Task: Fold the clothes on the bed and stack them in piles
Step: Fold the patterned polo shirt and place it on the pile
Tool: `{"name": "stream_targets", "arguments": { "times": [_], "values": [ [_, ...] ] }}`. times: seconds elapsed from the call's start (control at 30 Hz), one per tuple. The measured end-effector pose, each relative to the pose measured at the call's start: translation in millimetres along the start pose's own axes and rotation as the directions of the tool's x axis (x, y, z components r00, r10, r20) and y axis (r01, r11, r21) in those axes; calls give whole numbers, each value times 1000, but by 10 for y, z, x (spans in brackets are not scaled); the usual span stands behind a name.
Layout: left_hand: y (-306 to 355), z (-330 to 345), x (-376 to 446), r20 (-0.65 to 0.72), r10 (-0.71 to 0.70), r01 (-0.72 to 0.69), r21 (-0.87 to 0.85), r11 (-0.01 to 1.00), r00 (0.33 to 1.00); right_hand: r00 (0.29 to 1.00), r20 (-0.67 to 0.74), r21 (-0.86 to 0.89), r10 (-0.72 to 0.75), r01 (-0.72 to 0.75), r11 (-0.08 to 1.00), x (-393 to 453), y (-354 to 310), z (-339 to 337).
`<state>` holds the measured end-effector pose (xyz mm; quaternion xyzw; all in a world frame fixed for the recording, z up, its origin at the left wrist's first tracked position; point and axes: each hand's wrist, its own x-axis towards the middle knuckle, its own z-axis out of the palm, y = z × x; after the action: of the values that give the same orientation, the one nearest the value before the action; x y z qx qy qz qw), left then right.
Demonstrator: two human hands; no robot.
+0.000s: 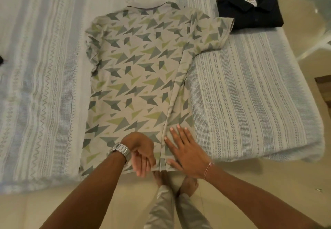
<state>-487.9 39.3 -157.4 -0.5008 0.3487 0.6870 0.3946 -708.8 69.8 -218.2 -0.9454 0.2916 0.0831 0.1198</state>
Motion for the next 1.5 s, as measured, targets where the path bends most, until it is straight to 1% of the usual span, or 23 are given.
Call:
{"name": "stream_targets", "arguments": {
  "times": [0.07, 0.1, 0.17, 0.23, 0.27, 0.33, 0.4, 0.5, 0.6, 0.67, 0.77, 0.9, 1.0, 1.1, 1.13, 1.17, 1.23, 1.3, 1.37, 1.4, 1.43, 1.47, 1.5],
  "values": [
    [77, -112, -93, -265, 143, -150, -6, 989, 954, 1000, 2, -5, -26, 26, 1000, -34, -17, 29],
    [135, -158, -126, -399, 222, -236, 14, 972, 890, 1000, -13, 6, -27, 27, 1000, -38, -6, 27],
    [259, -221, -148, -638, 341, -357, 110, 928, 690, 996, -92, 55, -10, 15, 998, -23, 42, -22],
    [364, -299, -101, -807, 368, -393, 186, 901, 462, 977, -204, 199, 65, -24, 980, 42, 134, -111],
    [417, -346, -69, -855, 361, -406, 200, 892, 373, 960, -246, 302, 133, -55, 952, 89, 193, -167],
    [551, -445, -51, -895, 370, -429, 240, 871, 249, 911, -283, 493, 301, -131, 860, 208, 361, -293],
    [707, -561, -74, -902, 400, -473, 285, 834, 163, 847, -216, 690, 486, -220, 689, 368, 563, -448],
    [925, -788, -99, -903, 428, -538, 341, 771, 42, 684, -36, 906, 729, -285, 312, 686, 939, -690],
    [1116, -1121, -95, -891, 452, -559, 399, 727, -47, 543, 199, 978, 816, -163, -130, 1033, 1413, -827],
    [1239, -1333, -107, -882, 467, -541, 420, 729, -56, 495, 285, 950, 821, -33, -310, 1206, 1693, -910],
    [1351, -1697, -80, -881, 472, -526, 419, 740, -37, 469, 342, 894, 814, 106, -436, 1506, 2045, -1115],
    [1485, -2201, -46, -877, 480, -541, 406, 736, -7, 474, 375, 801, 797, 267, -535, 1955, 2600, -1334],
    [1519, -2398, -18, -875, 483, -586, 376, 718, 30, 477, 431, 742, 766, 295, -602, 2141, 2847, -1445],
    [1554, -2587, -42, -898, 437, -680, 289, 673, 51, 430, 466, 738, 773, 293, -608, 2309, 2974, -1519],
    [1571, -2646, -76, -907, 417, -727, 250, 640, 55, 410, 458, 752, 789, 294, -590, 2375, 3004, -1559],
    [1605, -2698, -146, -919, 384, -764, 185, 618, 87, 402, 437, 760, 805, 313, -570, 2454, 3026, -1615],
    [1662, -2842, -260, -938, 292, -849, -4, 529, 186, 381, 373, 789, 846, 349, -506, 2631, 3017, -1765],
    [1649, -2972, -352, -923, 234, -905, -204, 373, 305, 373, 276, 867, 886, 300, -397, 2818, 2864, -1956],
    [1613, -3096, -514, -867, 277, -911, -393, 129, 413, 401, 152, 963, 903, 147, -227, 2994, 2644, -2117],
    [1578, -3157, -626, -833, 324, -879, -477, -10, 448, 430, 82, 991, 899, 62, -120, 3104, 2532, -2163],
    [1522, -3235, -724, -812, 370, -839, -527, -135, 451, 483, 6, 1000, 875, 9, -12, 3211, 2419, -2201],
    [1464, -3309, -812, -809, 405, -796, -548, -259, 425, 566, -81, 993, 820, -29, 117, 3321, 2349, -2199],
    [1382, -3392, -841, -828, 404, -757, -537, -372, 389, 679, -161, 961, 716, -56, 269, 3424, 2301, -2186]
  ]
}}
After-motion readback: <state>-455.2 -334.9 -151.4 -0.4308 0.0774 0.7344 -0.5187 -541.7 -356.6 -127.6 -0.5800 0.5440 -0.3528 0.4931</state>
